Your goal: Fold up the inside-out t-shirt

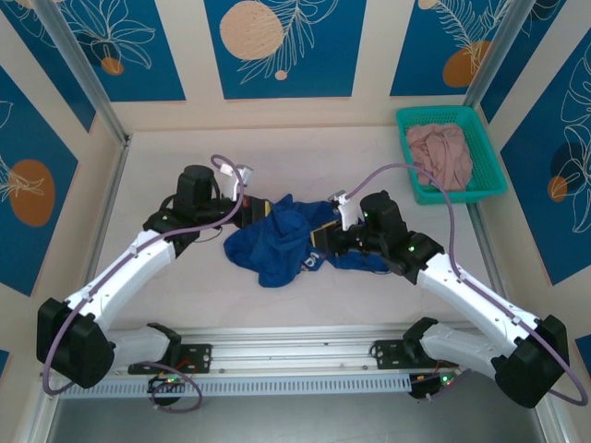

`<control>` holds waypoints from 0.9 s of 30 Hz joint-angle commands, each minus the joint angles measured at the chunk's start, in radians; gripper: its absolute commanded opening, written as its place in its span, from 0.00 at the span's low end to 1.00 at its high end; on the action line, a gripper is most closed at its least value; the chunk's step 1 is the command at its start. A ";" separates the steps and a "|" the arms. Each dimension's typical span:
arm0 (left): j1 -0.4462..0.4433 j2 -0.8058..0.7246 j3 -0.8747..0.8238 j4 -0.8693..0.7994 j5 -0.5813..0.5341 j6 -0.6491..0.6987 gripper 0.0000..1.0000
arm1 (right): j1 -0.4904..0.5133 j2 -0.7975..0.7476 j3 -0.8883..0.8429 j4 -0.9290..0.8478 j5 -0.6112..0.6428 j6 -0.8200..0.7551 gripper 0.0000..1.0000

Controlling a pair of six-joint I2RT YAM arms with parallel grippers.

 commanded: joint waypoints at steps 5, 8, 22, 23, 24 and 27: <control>-0.020 -0.021 0.005 0.033 0.059 0.038 0.00 | 0.071 0.031 0.151 -0.009 0.001 -0.214 0.45; -0.035 -0.017 0.016 0.013 0.059 0.055 0.00 | 0.111 0.095 0.203 -0.001 0.004 -0.256 0.52; -0.055 -0.018 0.027 -0.019 0.036 0.082 0.00 | 0.144 0.246 0.291 0.020 0.105 -0.302 0.12; -0.055 -0.018 0.026 -0.020 0.033 0.084 0.00 | 0.143 0.241 0.293 0.024 0.107 -0.294 0.08; -0.056 -0.018 0.026 -0.021 0.033 0.085 0.00 | 0.142 0.235 0.294 0.026 0.109 -0.285 0.04; -0.056 -0.017 0.026 -0.021 0.026 0.085 0.00 | 0.141 0.228 0.300 0.027 0.116 -0.254 0.00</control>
